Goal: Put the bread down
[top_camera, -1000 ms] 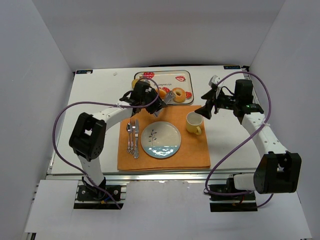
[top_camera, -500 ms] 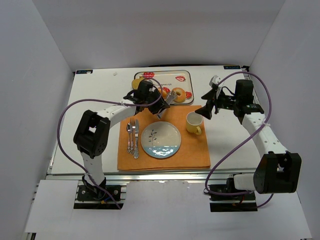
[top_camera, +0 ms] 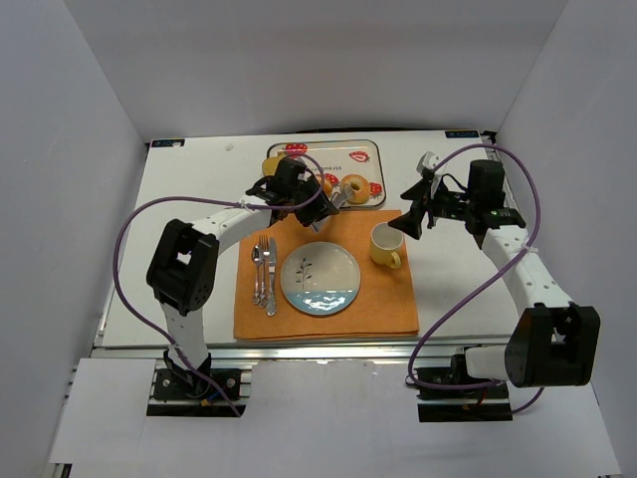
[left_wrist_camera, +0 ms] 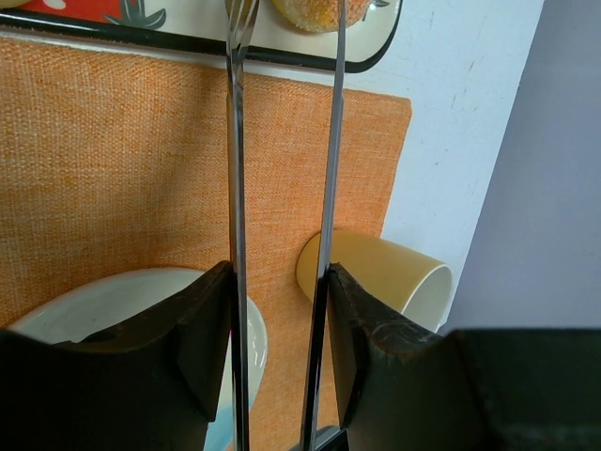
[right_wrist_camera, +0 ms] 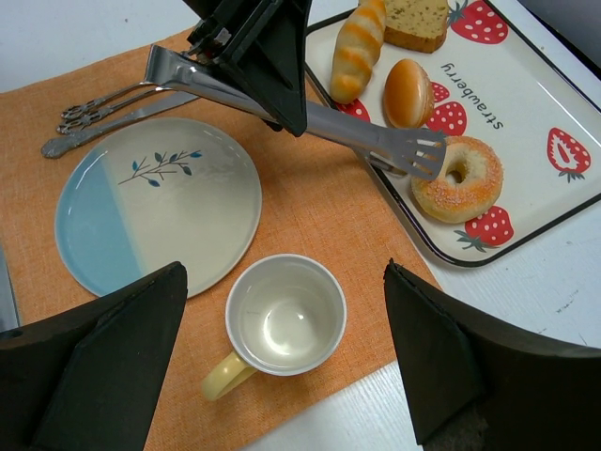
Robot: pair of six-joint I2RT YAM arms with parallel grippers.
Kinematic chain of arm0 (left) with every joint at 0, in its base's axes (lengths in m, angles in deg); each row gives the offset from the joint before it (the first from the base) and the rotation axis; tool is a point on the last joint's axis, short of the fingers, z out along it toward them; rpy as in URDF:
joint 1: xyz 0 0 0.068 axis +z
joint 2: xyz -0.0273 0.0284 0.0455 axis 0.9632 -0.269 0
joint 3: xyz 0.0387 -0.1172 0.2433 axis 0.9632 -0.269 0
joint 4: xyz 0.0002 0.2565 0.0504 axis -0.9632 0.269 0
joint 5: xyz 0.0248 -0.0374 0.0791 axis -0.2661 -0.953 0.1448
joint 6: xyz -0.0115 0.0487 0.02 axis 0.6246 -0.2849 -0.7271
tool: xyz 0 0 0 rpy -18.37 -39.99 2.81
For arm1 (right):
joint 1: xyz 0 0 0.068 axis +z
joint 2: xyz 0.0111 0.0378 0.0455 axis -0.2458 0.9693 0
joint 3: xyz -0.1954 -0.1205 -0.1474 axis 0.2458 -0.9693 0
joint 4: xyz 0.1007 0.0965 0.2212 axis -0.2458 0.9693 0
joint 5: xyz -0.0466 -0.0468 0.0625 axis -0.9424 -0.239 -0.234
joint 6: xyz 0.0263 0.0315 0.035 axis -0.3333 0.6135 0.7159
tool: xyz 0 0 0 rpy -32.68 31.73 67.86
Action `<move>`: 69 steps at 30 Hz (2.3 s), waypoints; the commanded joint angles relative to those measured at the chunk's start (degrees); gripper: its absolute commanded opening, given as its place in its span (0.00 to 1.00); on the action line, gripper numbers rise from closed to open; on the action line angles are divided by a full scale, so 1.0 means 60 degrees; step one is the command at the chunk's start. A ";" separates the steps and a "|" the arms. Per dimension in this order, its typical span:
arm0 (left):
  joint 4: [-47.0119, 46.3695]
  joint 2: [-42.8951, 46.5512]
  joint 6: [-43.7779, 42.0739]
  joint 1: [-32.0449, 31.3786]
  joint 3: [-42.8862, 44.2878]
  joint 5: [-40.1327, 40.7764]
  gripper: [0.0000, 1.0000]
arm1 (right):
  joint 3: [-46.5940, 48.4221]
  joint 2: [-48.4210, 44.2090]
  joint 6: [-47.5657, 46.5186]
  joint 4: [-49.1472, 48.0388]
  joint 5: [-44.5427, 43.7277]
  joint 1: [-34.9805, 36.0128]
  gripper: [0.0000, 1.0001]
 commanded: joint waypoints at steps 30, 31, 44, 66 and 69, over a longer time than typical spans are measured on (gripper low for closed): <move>-0.0534 -0.0273 0.0463 -0.0029 0.0577 -0.0375 0.54 | -0.0276 -0.0375 0.0046 -0.0402 0.0434 -0.0122 0.89; -0.0578 -0.0302 0.0492 -0.0029 0.0577 -0.0404 0.54 | -0.0276 -0.0375 0.0060 -0.0402 0.0434 -0.0122 0.89; -0.0959 -0.0508 0.0800 -0.0029 0.0519 -0.0858 0.38 | -0.0276 -0.0419 0.0075 -0.0373 0.0464 -0.0166 0.89; -0.0507 0.2786 -0.0401 -0.0029 -0.0898 -0.0639 0.00 | 0.0177 -0.0331 -0.0130 0.0037 0.0581 -0.0225 0.89; 0.0078 0.4217 -0.0503 -0.0029 -0.2024 -0.0786 0.00 | 0.0236 -0.0302 -0.0335 0.0242 0.0552 -0.0225 0.89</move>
